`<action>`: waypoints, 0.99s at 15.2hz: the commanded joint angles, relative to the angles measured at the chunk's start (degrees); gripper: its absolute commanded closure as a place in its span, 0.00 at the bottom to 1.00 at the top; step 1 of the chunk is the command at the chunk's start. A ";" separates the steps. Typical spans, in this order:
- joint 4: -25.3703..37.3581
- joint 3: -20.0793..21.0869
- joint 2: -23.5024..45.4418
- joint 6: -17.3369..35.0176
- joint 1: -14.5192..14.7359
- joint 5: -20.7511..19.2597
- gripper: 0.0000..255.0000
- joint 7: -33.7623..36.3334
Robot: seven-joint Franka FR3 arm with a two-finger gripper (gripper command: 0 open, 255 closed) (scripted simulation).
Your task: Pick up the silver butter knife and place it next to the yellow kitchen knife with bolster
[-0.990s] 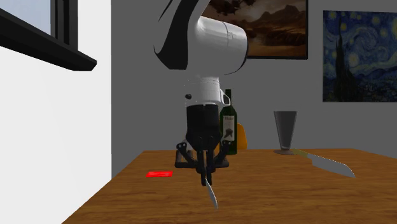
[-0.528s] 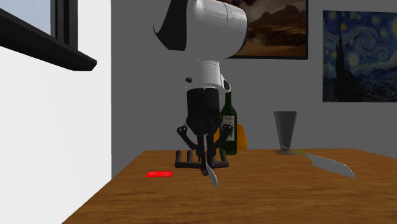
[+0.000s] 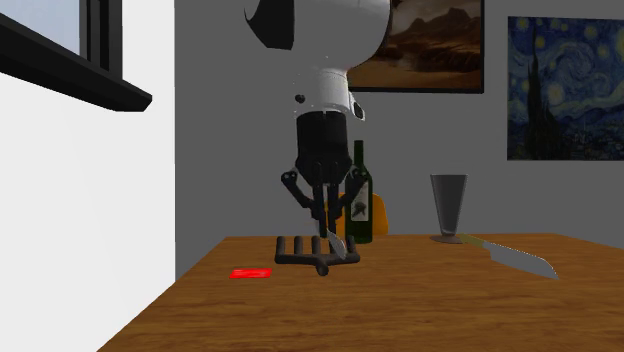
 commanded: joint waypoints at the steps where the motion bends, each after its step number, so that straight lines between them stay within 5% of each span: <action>1: 0.01 -1.24 -0.43 -0.49 -1.03 -0.29 1.00 -2.18; 15: 5.71 -11.12 4.89 -0.93 -10.03 -5.05 1.00 -19.33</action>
